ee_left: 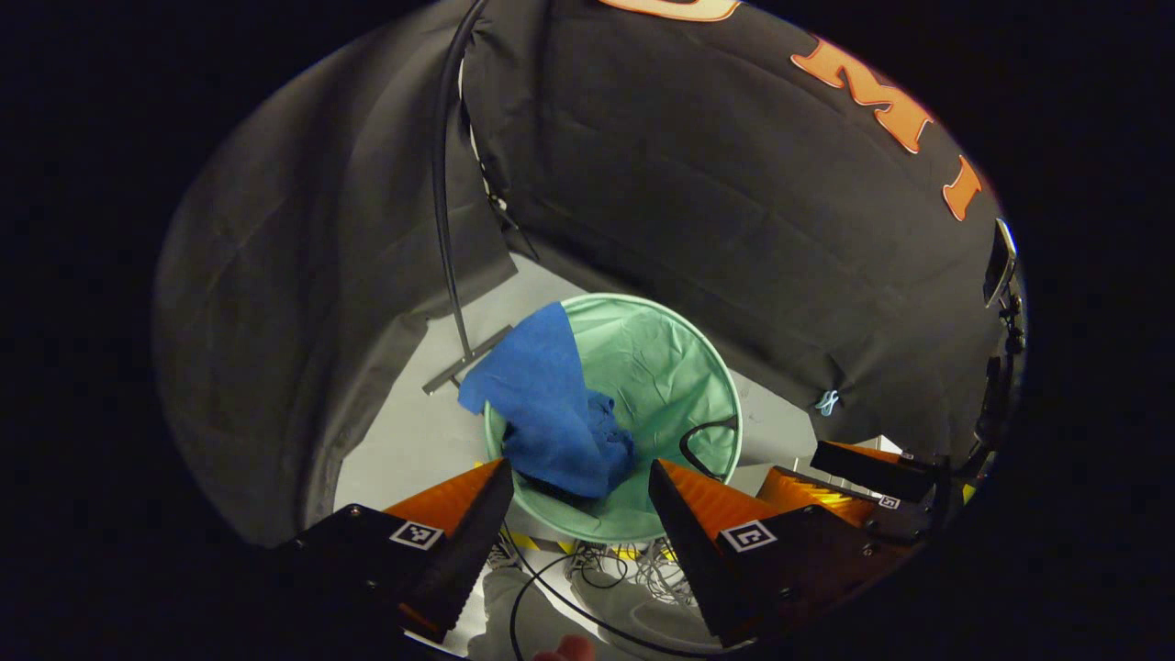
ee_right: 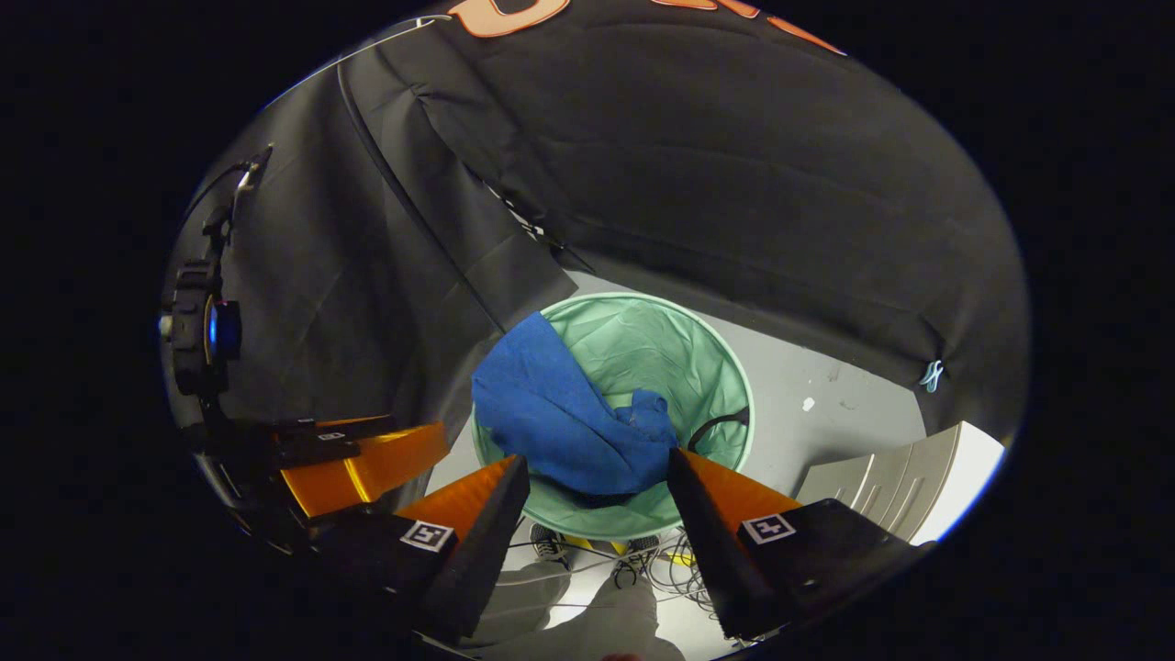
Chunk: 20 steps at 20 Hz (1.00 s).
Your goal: Grasp the clothes on the hanger with both hands and then place them into the laundry hamper below.
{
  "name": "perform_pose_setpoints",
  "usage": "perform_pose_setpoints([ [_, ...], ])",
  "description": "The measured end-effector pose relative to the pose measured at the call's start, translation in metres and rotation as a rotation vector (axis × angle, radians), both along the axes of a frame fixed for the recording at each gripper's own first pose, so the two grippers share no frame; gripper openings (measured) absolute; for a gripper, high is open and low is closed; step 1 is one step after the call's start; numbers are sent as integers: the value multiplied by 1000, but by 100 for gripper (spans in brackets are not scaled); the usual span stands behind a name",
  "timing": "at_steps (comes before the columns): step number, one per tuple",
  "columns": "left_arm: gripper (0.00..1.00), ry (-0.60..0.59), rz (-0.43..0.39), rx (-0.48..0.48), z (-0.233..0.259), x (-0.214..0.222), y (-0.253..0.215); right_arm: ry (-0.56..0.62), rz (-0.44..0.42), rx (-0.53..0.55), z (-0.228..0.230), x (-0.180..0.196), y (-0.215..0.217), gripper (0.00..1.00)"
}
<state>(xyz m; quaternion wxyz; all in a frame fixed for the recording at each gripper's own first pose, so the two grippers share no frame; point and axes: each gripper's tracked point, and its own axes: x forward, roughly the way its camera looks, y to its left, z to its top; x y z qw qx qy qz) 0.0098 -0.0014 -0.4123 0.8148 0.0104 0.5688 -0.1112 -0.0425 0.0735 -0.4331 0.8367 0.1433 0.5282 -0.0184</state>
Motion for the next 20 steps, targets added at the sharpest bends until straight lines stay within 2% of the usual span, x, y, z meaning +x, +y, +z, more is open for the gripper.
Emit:
perform_pose_setpoints([
  [4, 95, -68, 18, -38, 22, 11, 5, -50, -18, -18, 22, 4, 1, 99],
  [9, 95, -222, 7, -68, 80, 42, 8, -200, -86, -70, 82, 28, -1, 99],
  [16, 95, -535, -5, -79, 204, 90, 24, -437, -210, -221, 202, 36, -10, 99],
  [20, 95, -700, 6, -138, 283, 102, 22, -605, -267, -243, 294, 33, -14, 98],
])
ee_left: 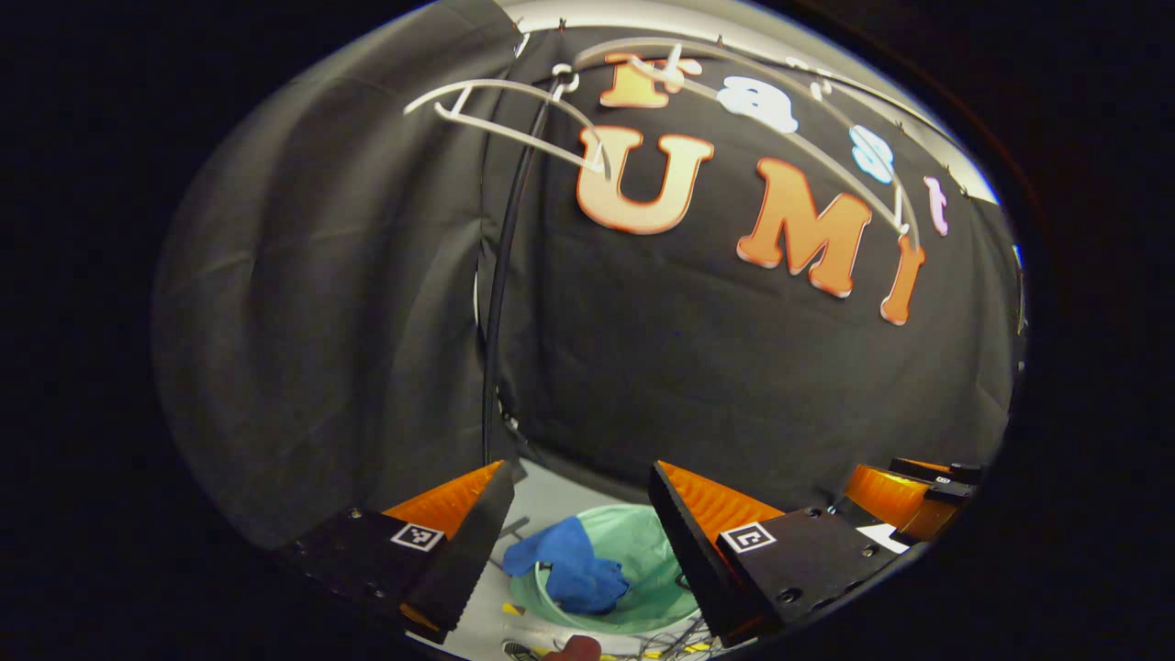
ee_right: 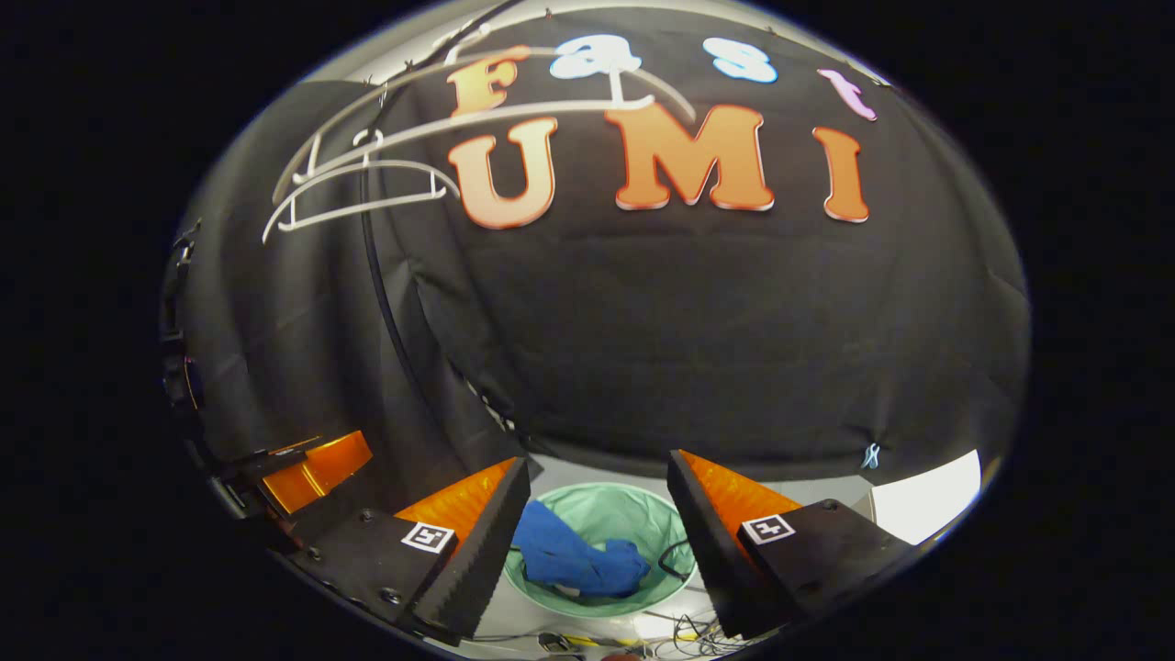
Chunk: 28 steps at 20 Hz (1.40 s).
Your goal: Grasp the clothes on the hanger with both hands and then place them into the laundry hamper below.
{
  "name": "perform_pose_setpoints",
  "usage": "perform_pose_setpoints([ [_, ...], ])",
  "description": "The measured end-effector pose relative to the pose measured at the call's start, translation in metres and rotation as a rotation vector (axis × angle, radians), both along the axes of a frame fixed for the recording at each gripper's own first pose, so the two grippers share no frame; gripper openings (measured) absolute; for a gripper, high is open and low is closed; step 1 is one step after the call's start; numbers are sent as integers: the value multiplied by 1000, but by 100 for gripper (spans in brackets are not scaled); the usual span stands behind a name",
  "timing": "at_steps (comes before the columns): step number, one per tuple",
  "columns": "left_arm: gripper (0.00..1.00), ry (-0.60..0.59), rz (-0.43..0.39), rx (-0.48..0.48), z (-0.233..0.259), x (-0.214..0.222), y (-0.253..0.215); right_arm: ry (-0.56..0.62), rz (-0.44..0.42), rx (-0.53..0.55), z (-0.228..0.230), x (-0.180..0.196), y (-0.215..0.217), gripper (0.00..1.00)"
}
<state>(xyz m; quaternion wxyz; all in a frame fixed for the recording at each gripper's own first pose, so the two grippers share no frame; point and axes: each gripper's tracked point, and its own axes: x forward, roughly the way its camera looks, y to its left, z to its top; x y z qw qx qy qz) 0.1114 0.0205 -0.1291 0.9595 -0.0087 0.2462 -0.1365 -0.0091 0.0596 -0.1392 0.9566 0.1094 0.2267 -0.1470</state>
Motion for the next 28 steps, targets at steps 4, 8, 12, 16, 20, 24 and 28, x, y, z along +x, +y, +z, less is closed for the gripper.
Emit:
perform_pose_setpoints([
  [4, 94, -155, 12, -62, 77, -13, -10, -170, -6, -36, 74, -29, -22, 98],
  [8, 94, -255, 28, -90, 136, -25, -18, -253, 4, -120, 131, -59, -42, 98],
  [12, 89, -312, 69, -85, 168, -54, -16, -311, 18, -174, 173, -102, -54, 89],
  [16, 89, -345, 105, -92, 194, -81, -8, -350, 40, -154, 197, -132, -49, 93],
  [20, 94, -370, 124, -108, 211, -104, -2, -384, 50, -124, 203, -157, -49, 94],
  [24, 94, -379, 145, -96, 211, -119, -1, -391, 48, -123, 206, -177, -55, 89],
  [28, 94, -364, 150, -106, 206, -131, 0, -394, 39, -117, 206, -191, -62, 89],
])
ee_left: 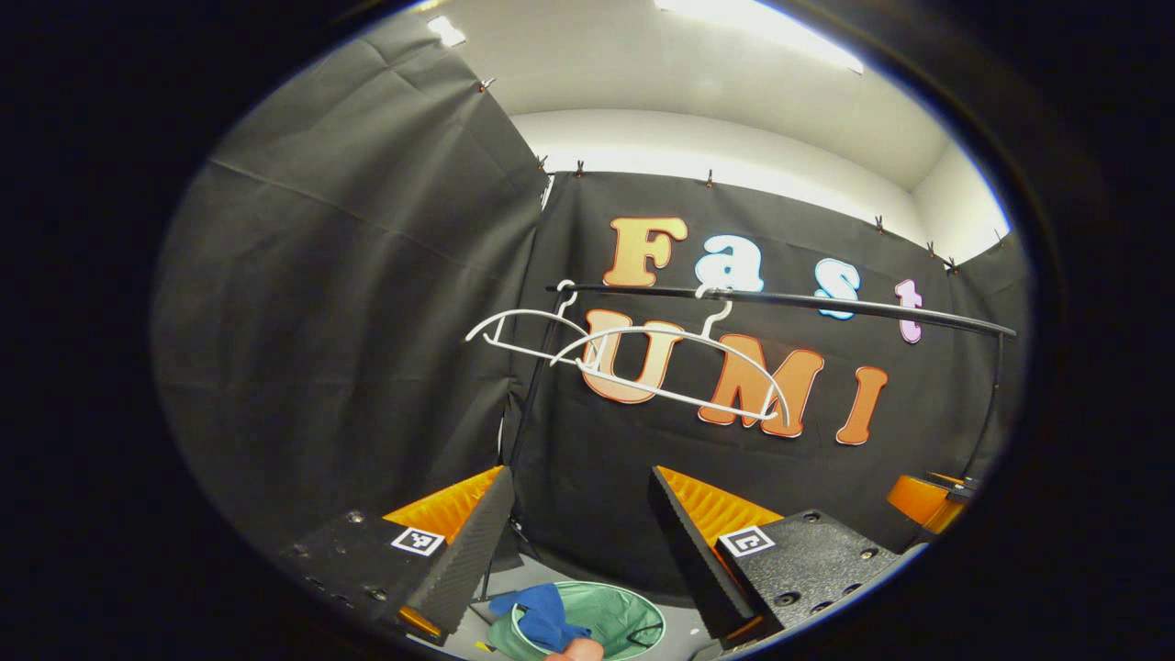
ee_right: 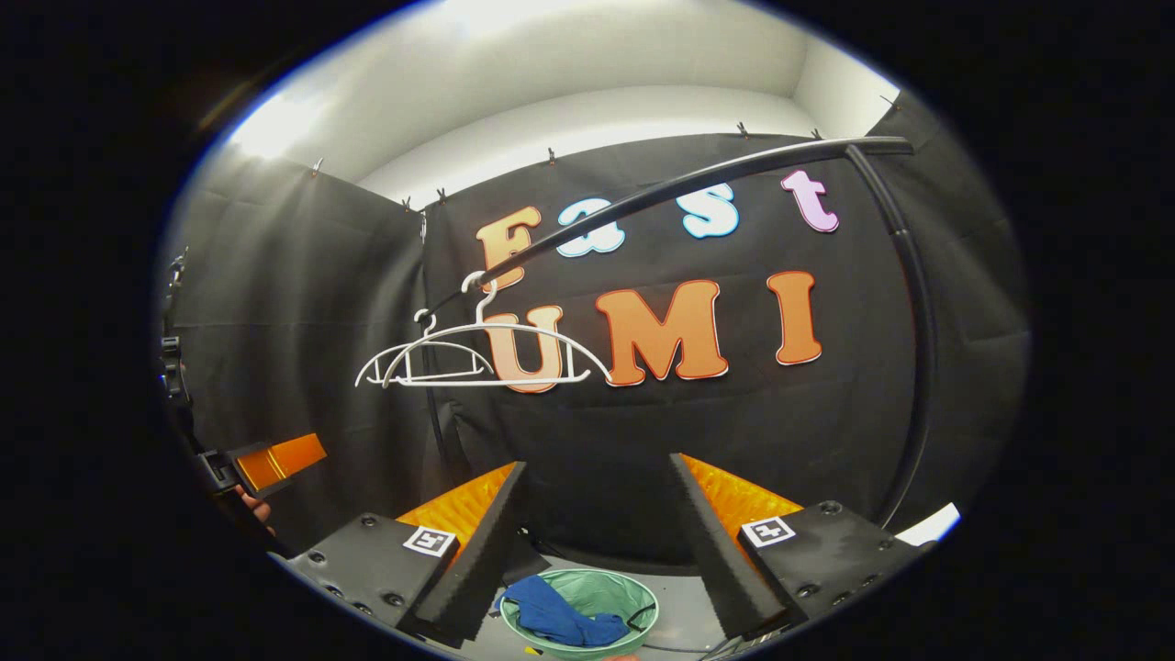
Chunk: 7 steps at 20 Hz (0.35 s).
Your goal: Grasp the clothes on the hanger with both hands and then place them into the laundry hamper below.
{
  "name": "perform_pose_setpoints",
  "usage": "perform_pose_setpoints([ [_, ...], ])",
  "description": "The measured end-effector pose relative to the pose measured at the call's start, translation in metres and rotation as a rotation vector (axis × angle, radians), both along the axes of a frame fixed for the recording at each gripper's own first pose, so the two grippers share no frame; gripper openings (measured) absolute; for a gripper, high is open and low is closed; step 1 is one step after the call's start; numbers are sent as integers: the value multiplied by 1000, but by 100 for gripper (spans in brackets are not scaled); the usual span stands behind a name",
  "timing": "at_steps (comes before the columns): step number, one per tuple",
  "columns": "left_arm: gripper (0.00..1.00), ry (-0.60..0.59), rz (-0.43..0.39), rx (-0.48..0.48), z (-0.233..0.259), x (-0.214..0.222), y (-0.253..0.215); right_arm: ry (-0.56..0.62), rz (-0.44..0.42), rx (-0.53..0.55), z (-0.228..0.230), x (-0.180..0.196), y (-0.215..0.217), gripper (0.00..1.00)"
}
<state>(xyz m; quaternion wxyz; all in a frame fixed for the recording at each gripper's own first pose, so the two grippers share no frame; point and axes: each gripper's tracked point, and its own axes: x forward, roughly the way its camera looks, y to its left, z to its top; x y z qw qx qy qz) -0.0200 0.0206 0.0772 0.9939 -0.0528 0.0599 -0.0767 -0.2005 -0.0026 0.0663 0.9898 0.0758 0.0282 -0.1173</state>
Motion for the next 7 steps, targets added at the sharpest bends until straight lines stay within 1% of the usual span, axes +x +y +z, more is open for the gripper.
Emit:
perform_pose_setpoints([
  [1, 94, 0, 2, 3, -1, -2, 1, -1, -2, 4, 0, -3, -2, 89],
  [4, 89, -3, 5, 8, 0, -4, 0, -5, -7, 11, 1, -9, -5, 89],
  [6, 98, -3, 9, 4, 1, -4, 0, -5, -7, 10, 1, -11, -5, 89],
  [7, 89, -6, 17, 2, 3, -4, 2, -5, -6, 7, 1, -13, -4, 89],
])
